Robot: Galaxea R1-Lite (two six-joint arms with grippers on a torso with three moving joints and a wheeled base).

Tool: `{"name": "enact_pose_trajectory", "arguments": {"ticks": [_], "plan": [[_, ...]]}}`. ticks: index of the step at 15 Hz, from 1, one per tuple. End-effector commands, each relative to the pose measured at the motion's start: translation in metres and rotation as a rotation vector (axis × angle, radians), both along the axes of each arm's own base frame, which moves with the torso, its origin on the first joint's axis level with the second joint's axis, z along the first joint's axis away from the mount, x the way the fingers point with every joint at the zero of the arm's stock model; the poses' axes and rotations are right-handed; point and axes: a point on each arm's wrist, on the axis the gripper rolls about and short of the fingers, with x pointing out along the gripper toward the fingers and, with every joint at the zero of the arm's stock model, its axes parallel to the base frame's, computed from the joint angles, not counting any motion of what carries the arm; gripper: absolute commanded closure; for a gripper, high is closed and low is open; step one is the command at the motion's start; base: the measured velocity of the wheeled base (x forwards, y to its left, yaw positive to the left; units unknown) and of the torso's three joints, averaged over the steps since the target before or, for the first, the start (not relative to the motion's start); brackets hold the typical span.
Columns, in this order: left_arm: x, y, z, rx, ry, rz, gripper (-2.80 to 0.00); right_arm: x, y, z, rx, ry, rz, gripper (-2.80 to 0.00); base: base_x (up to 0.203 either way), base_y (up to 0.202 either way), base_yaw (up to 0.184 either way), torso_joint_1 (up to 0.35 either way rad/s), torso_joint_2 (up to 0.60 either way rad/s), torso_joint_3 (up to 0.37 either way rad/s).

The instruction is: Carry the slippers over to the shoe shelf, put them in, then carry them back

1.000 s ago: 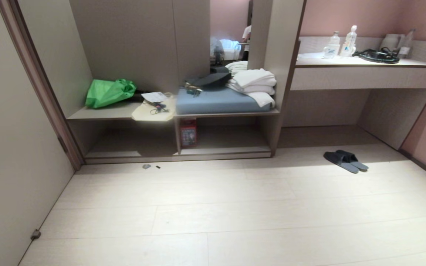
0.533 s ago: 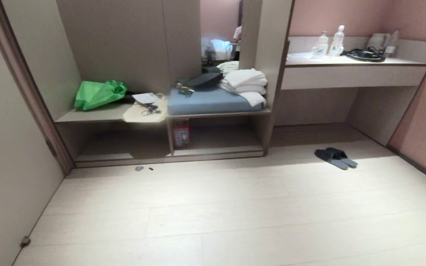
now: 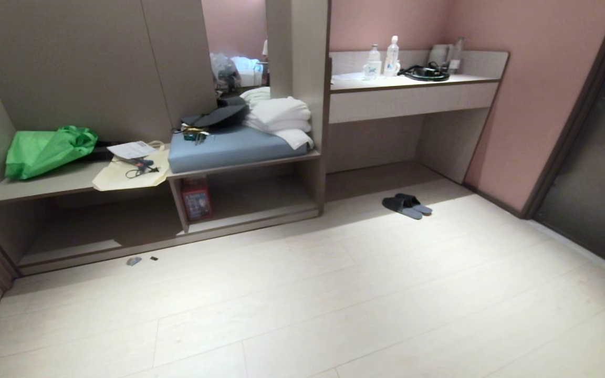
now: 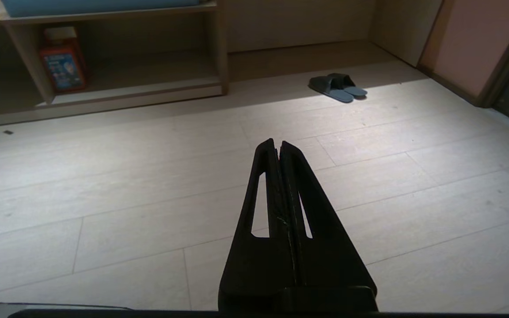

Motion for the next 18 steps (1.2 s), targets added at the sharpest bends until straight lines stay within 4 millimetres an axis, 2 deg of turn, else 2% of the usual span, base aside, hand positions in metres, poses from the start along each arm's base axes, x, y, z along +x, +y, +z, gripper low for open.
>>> {"name": "enact_pose_trajectory", "arguments": {"ticks": [1, 18], "plan": [[0.0001, 0.0000, 0.0001, -0.001, 0.000, 0.000, 0.00, 0.0002, 0.0000, -0.0003, 0.000, 0.003, 0.000, 0.00, 0.000, 0.000, 0.000, 0.000, 0.00, 0.000], [0.0001, 0.0000, 0.0001, -0.001, 0.000, 0.000, 0.00, 0.0001, 0.0000, 0.0001, 0.014, 0.001, 0.000, 0.00, 0.000, 0.000, 0.000, 0.000, 0.00, 0.000]]}}
